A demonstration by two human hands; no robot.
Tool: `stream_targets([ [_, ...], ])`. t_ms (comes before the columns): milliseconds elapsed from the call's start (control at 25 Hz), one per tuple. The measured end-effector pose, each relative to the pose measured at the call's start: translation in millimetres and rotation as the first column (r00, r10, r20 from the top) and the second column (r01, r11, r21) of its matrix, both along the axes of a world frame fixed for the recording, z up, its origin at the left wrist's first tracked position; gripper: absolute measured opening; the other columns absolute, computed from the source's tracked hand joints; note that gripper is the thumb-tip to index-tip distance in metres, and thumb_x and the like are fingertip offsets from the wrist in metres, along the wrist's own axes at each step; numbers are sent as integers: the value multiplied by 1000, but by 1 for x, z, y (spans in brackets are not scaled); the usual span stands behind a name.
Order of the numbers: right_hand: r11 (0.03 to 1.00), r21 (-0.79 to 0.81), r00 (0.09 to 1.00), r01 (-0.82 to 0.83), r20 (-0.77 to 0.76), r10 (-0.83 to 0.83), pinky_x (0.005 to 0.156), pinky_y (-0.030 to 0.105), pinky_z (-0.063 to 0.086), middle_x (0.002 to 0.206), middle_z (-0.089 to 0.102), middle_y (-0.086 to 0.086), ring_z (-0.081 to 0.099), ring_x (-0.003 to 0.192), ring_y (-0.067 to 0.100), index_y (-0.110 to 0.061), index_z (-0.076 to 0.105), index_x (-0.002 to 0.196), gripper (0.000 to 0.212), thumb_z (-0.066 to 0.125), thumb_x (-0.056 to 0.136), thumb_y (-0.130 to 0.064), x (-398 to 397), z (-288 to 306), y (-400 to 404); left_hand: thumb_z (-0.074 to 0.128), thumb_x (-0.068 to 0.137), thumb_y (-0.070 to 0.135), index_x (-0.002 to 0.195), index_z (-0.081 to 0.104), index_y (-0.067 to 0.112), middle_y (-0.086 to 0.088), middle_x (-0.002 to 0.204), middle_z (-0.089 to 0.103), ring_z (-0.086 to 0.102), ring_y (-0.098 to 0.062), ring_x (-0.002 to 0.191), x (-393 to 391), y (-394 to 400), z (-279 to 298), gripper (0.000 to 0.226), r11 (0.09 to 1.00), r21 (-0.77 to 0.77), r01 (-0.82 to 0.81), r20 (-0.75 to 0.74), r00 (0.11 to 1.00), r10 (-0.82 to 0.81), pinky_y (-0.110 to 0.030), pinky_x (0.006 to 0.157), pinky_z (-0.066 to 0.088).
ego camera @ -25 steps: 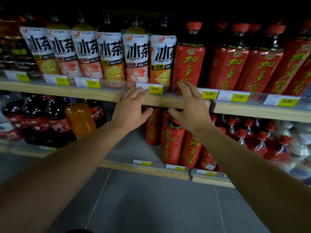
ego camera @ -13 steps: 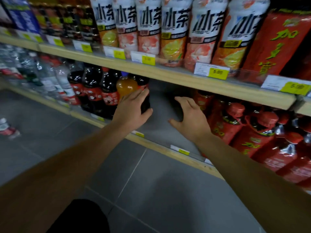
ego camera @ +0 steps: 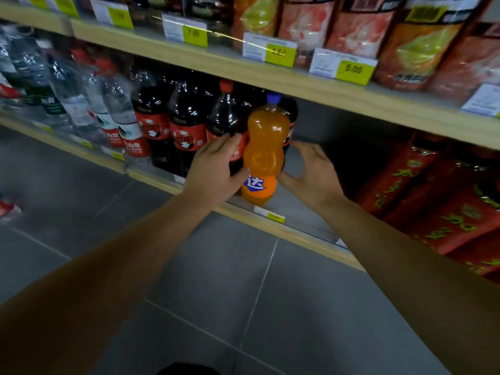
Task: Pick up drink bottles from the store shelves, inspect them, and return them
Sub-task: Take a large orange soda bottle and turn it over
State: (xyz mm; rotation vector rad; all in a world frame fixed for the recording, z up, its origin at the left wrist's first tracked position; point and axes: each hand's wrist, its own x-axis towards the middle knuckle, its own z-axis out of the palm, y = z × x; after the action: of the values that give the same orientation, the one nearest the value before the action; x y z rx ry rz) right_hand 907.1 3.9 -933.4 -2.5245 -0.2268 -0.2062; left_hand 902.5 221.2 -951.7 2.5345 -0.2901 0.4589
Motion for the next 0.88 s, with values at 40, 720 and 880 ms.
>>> stream_targets([
  [40, 1000, 11, 1000, 23, -3, -23, 95, 24, 36, 144, 45, 4, 46, 131, 20, -20, 40, 148, 74, 75, 85, -39, 11, -1, 10, 59, 85, 44, 148, 44, 10, -17, 148, 49, 45, -35, 136, 10, 9, -2, 73, 1000, -8, 7, -11, 1000, -7, -47, 114, 37],
  [720, 966, 244, 988, 86, 107, -115, 100, 33, 43, 133, 53, 2, 49, 127, 24, -26, 26, 149, 96, 84, 73, -32, 69, 7, 24, 69, 84, 39, 151, 40, 13, -13, 149, 48, 44, -33, 137, 50, 7, -29, 78, 995, -69, 68, -25, 997, -70, -50, 111, 40],
  [880, 913, 388, 977, 129, 110, -184, 94, 29, 49, 129, 52, -3, 56, 116, 19, -32, 27, 147, 97, 86, 70, -28, 31, -10, -21, 78, 78, 44, 156, 29, 23, -9, 158, 37, 35, -34, 143, 43, -34, -48, 94, 995, 13, 95, -132, 987, -92, -52, 115, 34],
])
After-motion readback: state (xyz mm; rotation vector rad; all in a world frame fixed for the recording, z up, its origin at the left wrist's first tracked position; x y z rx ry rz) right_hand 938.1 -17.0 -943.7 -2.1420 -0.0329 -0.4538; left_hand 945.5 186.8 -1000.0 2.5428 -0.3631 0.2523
